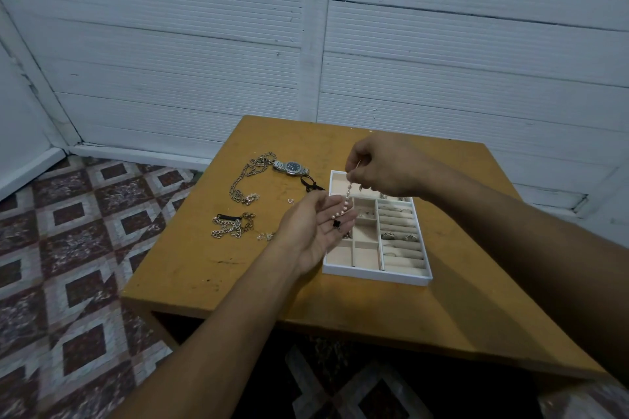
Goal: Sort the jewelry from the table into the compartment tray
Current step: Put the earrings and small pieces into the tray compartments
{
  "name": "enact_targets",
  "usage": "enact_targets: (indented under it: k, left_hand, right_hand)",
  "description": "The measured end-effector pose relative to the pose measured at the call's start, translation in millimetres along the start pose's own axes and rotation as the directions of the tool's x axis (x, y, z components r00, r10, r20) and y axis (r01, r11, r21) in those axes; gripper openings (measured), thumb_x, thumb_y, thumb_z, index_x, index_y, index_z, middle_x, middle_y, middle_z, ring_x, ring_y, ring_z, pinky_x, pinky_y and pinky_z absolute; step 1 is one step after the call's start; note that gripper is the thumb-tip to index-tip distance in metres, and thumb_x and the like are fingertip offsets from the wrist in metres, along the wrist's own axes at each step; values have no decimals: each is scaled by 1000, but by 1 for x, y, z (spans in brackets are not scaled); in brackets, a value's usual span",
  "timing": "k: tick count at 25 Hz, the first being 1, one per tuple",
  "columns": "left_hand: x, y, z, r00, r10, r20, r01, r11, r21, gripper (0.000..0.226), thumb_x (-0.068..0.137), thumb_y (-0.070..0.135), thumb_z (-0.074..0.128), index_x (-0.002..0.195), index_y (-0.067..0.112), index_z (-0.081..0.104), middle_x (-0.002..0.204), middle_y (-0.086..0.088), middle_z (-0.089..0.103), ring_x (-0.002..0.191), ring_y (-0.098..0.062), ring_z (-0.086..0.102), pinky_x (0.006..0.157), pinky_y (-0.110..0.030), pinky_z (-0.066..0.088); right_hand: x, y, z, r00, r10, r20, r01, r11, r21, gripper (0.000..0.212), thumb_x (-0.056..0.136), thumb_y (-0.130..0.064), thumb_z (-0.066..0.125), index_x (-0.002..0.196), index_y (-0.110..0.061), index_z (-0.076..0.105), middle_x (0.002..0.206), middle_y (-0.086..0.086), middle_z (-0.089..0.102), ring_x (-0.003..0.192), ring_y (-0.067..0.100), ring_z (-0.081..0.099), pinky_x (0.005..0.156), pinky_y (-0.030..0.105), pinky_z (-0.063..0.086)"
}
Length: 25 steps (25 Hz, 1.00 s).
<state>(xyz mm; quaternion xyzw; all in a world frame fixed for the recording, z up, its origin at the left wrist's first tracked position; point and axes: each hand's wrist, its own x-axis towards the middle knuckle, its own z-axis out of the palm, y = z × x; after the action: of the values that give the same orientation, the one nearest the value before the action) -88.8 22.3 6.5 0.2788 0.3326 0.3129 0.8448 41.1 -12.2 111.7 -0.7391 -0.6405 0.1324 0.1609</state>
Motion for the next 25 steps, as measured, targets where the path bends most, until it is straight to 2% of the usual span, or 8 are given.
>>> enact_targets:
  k: [2, 5, 9, 12, 14, 18, 22, 25]
  left_hand:
    - [3, 1, -1, 1000, -21, -14, 21, 1000, -5, 34, 98, 26, 44, 107, -1, 63, 110, -21, 69, 93, -29, 69, 83, -35, 56]
    - [4, 2, -2, 998, -65, -12, 64, 997, -40, 36, 97, 28, 45, 109, -1, 62, 114, -21, 67, 90, -29, 69, 85, -36, 54]
    - [6, 5, -2, 993, -114, 4, 113, 982, -154, 39, 96, 29, 47, 111, -5, 58, 117, -23, 64, 89, -32, 68, 85, -39, 55]
    - [7, 8, -3, 993, -117, 11, 116, 969, -218, 43, 97, 31, 45, 115, -7, 54, 119, -25, 63, 97, -34, 66, 83, -41, 55]
    - [7, 11, -4, 995, -100, 4, 98, 964, -249, 44, 97, 31, 45, 119, -7, 51, 120, -25, 61, 98, -33, 65, 76, -40, 56]
    - [9, 13, -6, 997, -65, -35, 53, 960, -274, 45, 97, 30, 46, 123, -6, 50, 118, -25, 61, 91, -32, 68, 68, -38, 58]
    - [10, 9, -5, 997, -35, -66, 21, 978, -208, 46, 98, 32, 44, 127, -3, 50, 119, -22, 63, 103, -32, 66, 82, -38, 56]
    - [8, 7, -2, 997, -12, -78, 5, 995, -96, 46, 99, 33, 41, 129, -1, 50, 119, -18, 64, 99, -28, 66, 80, -35, 56]
  right_hand:
    - [3, 0, 6, 1000, 3, -2, -3, 1000, 15, 4, 88, -15, 65, 88, -13, 68, 71, -9, 60, 62, 2, 57, 54, 16, 40]
    - [7, 0, 15, 999, 17, -27, -17, 1000, 25, 7, 86, -14, 66, 93, -13, 68, 77, -6, 60, 77, 13, 60, 66, 23, 44]
    - [7, 0, 26, 998, 54, -23, -52, 996, 67, 16, 85, -15, 63, 101, -14, 64, 87, -2, 60, 81, 16, 56, 58, 22, 40]
    - [2, -2, 29, 997, 62, 54, -70, 985, 155, 17, 85, -13, 62, 102, -13, 60, 90, 2, 64, 83, 21, 61, 66, 31, 48]
    - [-2, 0, 30, 992, 71, 107, -91, 976, 196, 16, 85, -12, 63, 101, -10, 58, 91, 8, 66, 83, 24, 65, 74, 39, 53]
    - [-12, 9, 36, 971, 111, 209, -156, 965, 209, 16, 84, -5, 64, 97, -8, 55, 83, 8, 68, 69, 19, 63, 63, 34, 52]
    - [-12, 18, 44, 968, 144, 205, -169, 979, 110, 22, 77, -3, 67, 94, -12, 56, 87, 7, 69, 74, 20, 63, 69, 34, 52]
    - [-4, 21, 50, 980, 146, 133, -160, 982, 101, 21, 78, -9, 70, 93, -15, 57, 88, 3, 66, 80, 19, 62, 72, 33, 51]
